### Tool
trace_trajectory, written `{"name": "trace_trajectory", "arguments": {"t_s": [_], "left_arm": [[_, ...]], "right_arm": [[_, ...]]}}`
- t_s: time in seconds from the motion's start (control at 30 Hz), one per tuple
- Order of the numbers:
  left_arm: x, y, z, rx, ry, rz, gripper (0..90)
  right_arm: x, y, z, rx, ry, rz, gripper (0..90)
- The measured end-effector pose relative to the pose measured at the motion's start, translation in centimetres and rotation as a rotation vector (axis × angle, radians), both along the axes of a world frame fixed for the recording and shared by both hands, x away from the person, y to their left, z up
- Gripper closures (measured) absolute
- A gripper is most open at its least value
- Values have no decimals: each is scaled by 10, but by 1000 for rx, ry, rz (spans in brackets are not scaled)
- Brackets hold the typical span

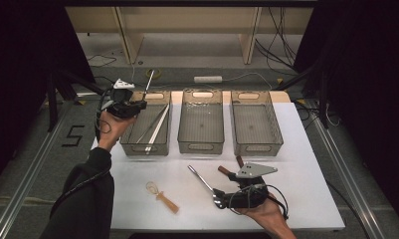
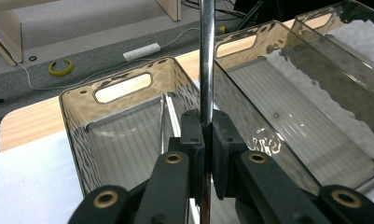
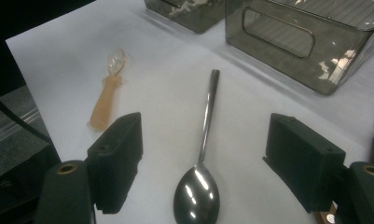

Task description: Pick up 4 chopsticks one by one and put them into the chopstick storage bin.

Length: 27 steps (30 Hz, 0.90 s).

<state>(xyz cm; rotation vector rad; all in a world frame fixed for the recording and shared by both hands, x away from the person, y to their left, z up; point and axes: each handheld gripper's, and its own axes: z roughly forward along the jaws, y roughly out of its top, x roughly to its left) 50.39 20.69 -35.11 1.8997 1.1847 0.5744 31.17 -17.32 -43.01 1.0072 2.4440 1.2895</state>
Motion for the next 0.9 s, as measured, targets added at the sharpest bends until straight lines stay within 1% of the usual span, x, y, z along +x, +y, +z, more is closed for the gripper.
{"name": "trace_trajectory", "arguments": {"t_s": [0.1, 0.13, 0.3, 0.4, 0.5, 0.67, 0.83, 0.9], "left_arm": [[5, 1, -4, 2, -11, 12, 842], [8, 2, -6, -8, -8, 21, 842], [16, 6, -14, -21, -16, 56, 842], [17, 8, -17, -40, -21, 69, 841], [17, 8, -22, -36, -22, 68, 840], [17, 7, -32, -33, -8, 76, 838], [16, 6, -39, -18, 22, 55, 836], [17, 6, -43, -6, 30, 60, 836]], "right_arm": [[0, 0, 0, 3, 0, 1, 282], [0, 0, 0, 8, -1, -3, 282], [0, 0, 0, 5, -1, 4, 282], [-1, 0, 0, 8, 0, 7, 282], [0, 1, 0, 4, -1, 10, 282], [-1, 2, -1, 3, 0, 11, 282], [-1, 3, -1, 0, 2, 17, 283], [-1, 3, -2, -3, 3, 18, 283]]}}
